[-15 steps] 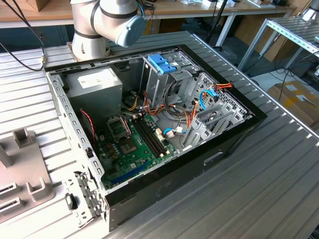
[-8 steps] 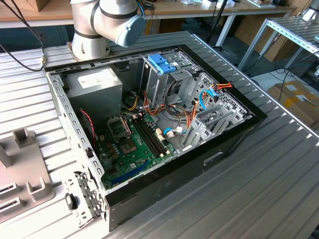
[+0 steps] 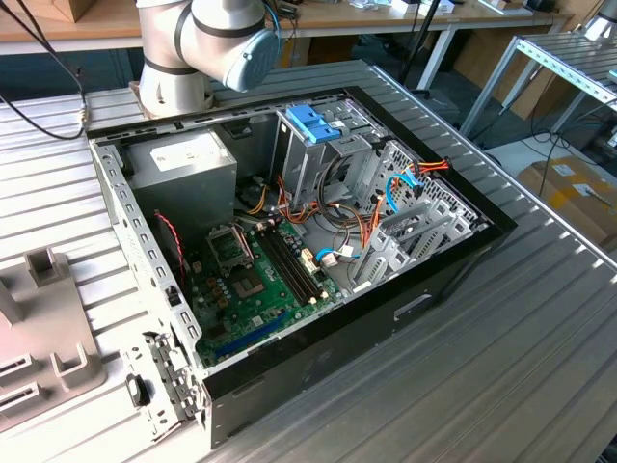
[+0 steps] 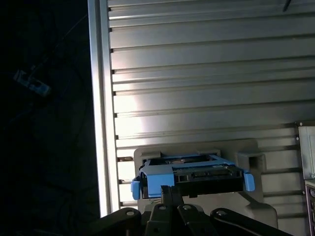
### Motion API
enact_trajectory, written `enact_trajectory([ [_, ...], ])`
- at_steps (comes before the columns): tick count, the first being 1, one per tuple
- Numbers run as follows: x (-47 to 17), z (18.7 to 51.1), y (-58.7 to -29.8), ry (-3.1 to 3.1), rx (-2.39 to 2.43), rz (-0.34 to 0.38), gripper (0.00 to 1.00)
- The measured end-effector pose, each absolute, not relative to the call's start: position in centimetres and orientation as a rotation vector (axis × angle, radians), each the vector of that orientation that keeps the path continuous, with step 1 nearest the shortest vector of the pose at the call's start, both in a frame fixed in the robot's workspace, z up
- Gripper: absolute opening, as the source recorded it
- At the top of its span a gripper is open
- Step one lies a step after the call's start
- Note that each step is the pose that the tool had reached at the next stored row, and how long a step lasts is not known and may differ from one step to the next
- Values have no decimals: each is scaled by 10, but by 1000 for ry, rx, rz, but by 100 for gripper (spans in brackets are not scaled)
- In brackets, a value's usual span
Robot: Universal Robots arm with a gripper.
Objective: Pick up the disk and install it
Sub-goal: 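Reach for the disk, then pick up the disk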
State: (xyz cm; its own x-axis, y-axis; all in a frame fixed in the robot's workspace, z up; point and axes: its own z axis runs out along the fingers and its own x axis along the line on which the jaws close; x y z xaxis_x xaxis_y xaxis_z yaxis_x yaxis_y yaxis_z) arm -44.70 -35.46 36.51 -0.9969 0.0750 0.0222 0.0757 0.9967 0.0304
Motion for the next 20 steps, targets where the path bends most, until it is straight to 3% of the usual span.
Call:
enact_trajectory([
  [20,-447,365,-355,-3119,-37,-48,11],
])
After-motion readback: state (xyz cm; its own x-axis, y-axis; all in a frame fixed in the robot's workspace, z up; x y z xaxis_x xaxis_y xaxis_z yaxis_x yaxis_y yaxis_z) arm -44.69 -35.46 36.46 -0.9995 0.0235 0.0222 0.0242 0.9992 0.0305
